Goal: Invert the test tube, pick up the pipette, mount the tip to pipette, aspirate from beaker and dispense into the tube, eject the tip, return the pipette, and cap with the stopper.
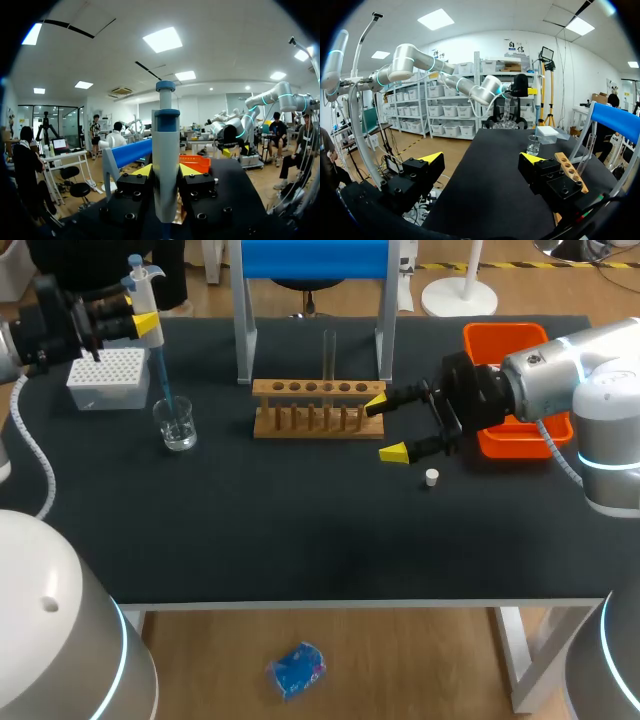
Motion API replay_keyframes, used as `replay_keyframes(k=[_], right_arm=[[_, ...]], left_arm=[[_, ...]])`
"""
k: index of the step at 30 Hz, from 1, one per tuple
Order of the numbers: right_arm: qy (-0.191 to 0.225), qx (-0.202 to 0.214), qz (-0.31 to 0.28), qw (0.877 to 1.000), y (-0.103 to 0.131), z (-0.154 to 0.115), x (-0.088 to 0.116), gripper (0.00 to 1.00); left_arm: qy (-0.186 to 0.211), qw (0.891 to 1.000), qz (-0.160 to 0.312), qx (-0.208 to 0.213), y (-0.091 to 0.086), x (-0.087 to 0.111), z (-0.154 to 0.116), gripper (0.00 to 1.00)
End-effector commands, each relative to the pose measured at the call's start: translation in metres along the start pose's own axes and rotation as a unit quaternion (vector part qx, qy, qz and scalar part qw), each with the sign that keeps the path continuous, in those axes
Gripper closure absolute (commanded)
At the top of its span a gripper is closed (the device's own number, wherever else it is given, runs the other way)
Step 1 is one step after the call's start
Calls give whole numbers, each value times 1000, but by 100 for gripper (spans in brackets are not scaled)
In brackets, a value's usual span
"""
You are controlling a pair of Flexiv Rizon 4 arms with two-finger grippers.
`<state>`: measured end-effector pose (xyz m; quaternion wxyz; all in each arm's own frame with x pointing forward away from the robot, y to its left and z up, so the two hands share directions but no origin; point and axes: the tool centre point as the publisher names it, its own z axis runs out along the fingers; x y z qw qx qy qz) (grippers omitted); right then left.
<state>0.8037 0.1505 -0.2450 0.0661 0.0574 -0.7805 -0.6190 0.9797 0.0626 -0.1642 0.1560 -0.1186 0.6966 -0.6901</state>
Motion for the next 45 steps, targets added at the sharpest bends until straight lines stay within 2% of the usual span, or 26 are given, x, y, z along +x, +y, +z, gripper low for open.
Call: replay_keyframes(k=[1,26,45], right_arm=[[1,1,0,1000,1,-1,0,0],[1,1,0,1000,1,-1,0,0],[1,1,0,1000,1,-1,0,0]], left_arm=[[4,1000,-2,-2,8,-4,4,100],[-8,1000,-20,1,39,3,6,100],[-23,999,-22,4,57,2,3,100]])
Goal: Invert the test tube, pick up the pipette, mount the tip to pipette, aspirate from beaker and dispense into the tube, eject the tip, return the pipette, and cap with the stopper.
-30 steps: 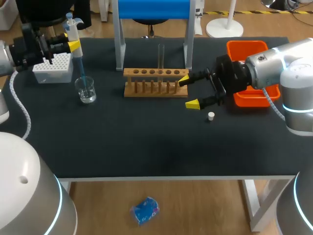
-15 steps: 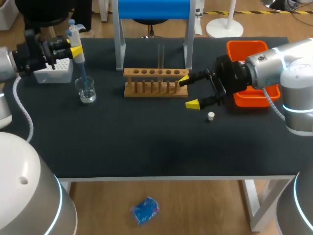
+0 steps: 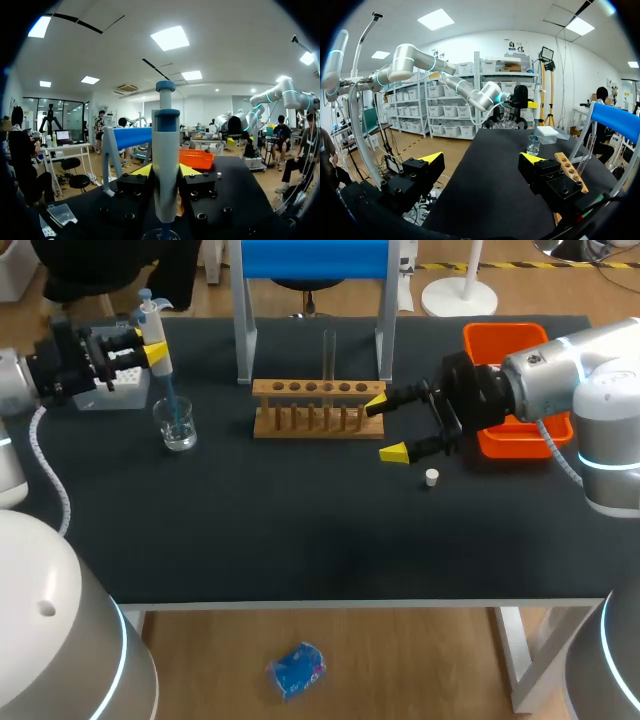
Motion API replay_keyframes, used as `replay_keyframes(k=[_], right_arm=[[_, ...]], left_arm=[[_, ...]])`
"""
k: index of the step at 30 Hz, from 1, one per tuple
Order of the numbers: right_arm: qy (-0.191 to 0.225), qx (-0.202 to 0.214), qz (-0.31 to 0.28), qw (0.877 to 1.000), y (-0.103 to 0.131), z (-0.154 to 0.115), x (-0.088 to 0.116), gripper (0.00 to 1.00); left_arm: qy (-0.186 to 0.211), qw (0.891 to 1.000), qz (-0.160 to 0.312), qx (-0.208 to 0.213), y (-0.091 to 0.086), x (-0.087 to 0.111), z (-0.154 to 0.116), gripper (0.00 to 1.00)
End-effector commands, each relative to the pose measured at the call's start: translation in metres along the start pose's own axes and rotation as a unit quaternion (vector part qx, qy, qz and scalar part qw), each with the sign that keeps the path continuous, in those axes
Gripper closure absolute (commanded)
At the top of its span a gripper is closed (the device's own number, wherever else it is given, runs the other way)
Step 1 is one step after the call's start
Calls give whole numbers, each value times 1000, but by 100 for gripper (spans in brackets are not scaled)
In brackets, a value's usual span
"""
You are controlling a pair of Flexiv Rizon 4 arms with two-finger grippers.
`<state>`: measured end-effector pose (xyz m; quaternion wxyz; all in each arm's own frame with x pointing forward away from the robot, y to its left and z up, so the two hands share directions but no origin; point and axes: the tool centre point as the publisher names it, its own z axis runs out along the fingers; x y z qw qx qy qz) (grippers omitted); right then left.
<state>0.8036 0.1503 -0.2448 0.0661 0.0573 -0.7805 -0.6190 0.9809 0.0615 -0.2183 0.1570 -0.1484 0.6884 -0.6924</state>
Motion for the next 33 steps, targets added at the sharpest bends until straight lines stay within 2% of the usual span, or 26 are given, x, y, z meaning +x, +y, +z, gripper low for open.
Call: replay_keyframes(k=[1,33], right_arm=[[1,1,0,1000,1,-1,0,0],[1,1,0,1000,1,-1,0,0]], left_arm=[[-1,1000,-1,0,4,-1,1,100],[-5,1000,10,-1,8,-5,1,100]])
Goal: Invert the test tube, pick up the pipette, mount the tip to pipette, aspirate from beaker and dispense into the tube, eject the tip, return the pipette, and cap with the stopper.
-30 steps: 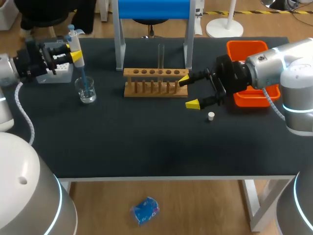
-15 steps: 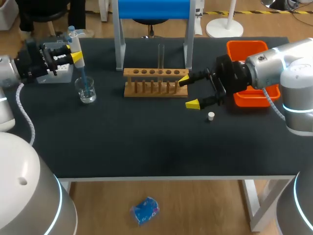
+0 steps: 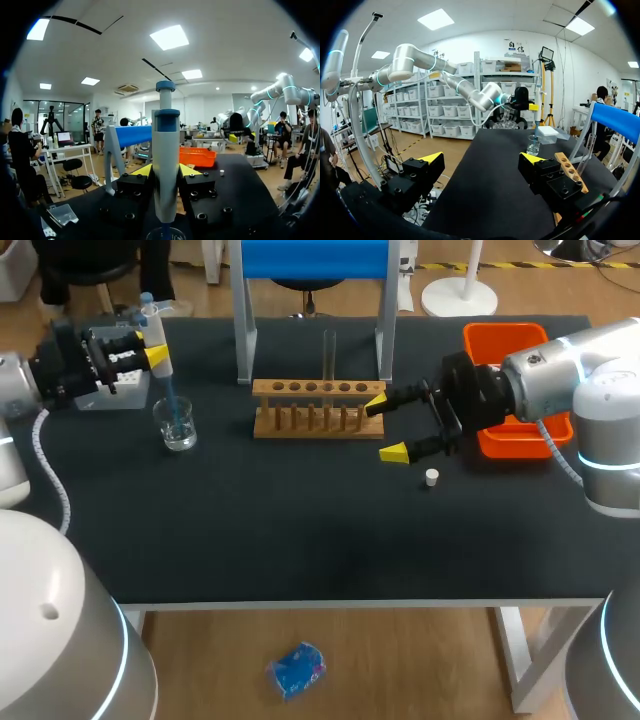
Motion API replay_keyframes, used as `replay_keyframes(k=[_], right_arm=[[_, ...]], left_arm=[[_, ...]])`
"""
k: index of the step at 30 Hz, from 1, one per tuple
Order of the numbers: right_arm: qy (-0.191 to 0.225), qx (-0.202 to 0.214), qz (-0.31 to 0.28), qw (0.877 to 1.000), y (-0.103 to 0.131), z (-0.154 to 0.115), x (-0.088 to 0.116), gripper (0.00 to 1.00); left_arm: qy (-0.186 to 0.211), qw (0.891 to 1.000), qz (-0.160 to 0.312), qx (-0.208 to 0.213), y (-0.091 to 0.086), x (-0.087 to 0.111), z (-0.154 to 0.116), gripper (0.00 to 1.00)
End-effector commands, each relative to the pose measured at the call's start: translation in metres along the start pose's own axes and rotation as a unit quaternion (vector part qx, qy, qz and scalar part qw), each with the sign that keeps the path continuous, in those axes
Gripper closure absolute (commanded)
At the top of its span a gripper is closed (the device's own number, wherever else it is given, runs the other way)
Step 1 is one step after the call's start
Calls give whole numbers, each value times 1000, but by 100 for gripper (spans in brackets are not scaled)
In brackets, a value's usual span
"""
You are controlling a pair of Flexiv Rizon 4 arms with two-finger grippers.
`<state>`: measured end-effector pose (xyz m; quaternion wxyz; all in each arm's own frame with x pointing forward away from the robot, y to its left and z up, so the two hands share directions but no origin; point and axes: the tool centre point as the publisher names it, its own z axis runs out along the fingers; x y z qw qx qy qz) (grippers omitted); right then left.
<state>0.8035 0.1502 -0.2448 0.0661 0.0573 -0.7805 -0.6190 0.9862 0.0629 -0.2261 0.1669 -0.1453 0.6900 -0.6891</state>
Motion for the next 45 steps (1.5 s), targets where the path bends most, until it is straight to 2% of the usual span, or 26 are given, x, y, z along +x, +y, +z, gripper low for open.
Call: replay_keyframes(k=[1,4,9,11,16,24,31,45], right_arm=[[1,1,0,1000,0,-1,0,0],[1,1,0,1000,0,-1,0,0],[17,32,-15,999,25,2,-8,0],[16,32,-17,999,37,2,-13,0],[15,70,-17,997,59,7,-26,0],[-15,111,-31,993,98,26,-68,0],[-22,137,-70,988,134,68,-97,0],[-22,137,-70,988,134,68,-97,0]], left_arm=[[0,1000,0,0,0,0,0,100],[0,1000,0,0,0,0,0,100],[0,1000,0,0,0,0,0,100],[0,1000,0,0,0,0,0,100],[0,1000,0,0,0,0,0,100],[0,1000,0,0,0,0,0,100],[0,1000,0,0,0,0,0,100],[0,1000,0,0,0,0,0,100]])
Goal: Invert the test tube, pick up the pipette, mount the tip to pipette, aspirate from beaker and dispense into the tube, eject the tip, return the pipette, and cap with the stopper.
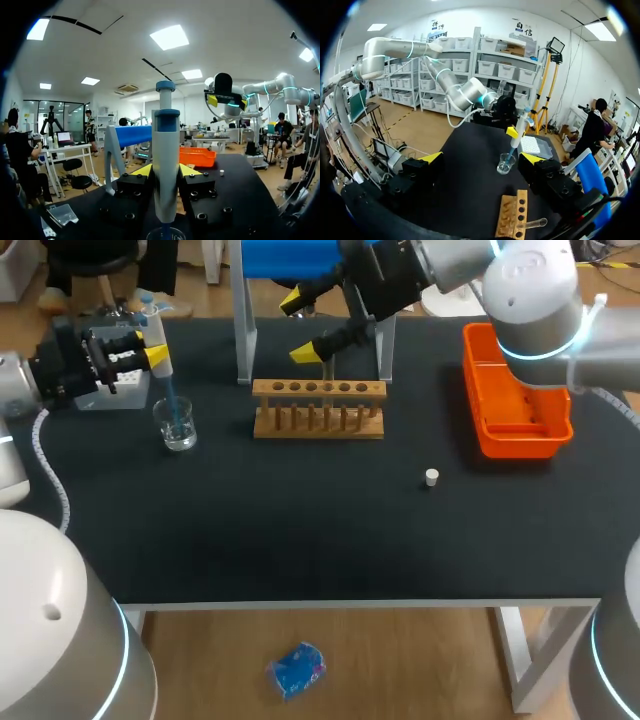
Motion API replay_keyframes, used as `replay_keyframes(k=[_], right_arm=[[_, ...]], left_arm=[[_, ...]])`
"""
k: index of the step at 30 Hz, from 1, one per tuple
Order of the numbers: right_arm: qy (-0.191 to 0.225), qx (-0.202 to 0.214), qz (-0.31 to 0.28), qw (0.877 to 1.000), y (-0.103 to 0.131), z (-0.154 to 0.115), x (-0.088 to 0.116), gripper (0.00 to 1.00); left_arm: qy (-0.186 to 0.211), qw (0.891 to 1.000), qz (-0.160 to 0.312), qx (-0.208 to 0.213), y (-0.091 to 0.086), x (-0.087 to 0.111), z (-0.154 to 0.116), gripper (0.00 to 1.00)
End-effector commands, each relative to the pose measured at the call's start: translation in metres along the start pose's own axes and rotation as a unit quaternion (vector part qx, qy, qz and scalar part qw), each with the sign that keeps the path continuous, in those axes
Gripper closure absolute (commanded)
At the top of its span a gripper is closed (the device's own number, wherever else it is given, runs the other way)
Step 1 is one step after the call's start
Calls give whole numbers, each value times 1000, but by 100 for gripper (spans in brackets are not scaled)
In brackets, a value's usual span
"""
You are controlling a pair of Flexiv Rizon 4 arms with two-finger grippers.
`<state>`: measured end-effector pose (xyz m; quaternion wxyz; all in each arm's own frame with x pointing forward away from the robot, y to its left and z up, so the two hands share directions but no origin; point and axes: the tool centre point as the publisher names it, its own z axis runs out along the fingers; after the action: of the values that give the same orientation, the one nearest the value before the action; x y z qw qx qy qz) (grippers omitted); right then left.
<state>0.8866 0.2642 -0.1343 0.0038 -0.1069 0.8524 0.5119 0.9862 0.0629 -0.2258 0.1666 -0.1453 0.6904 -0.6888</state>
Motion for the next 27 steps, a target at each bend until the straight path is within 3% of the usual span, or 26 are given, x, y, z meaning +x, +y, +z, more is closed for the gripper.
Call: replay_keyframes(k=[1,5,15,27], right_arm=[[1,1,0,1000,0,-2,1,0],[2,0,0,1000,1,1,-1,0],[36,8,-7,999,15,33,-36,0],[46,8,-11,999,31,74,-69,0]], left_arm=[[0,1000,0,0,0,0,0,100],[0,1000,0,0,0,0,0,100],[0,1000,0,0,0,0,0,100],[0,1000,0,0,0,0,0,100]])
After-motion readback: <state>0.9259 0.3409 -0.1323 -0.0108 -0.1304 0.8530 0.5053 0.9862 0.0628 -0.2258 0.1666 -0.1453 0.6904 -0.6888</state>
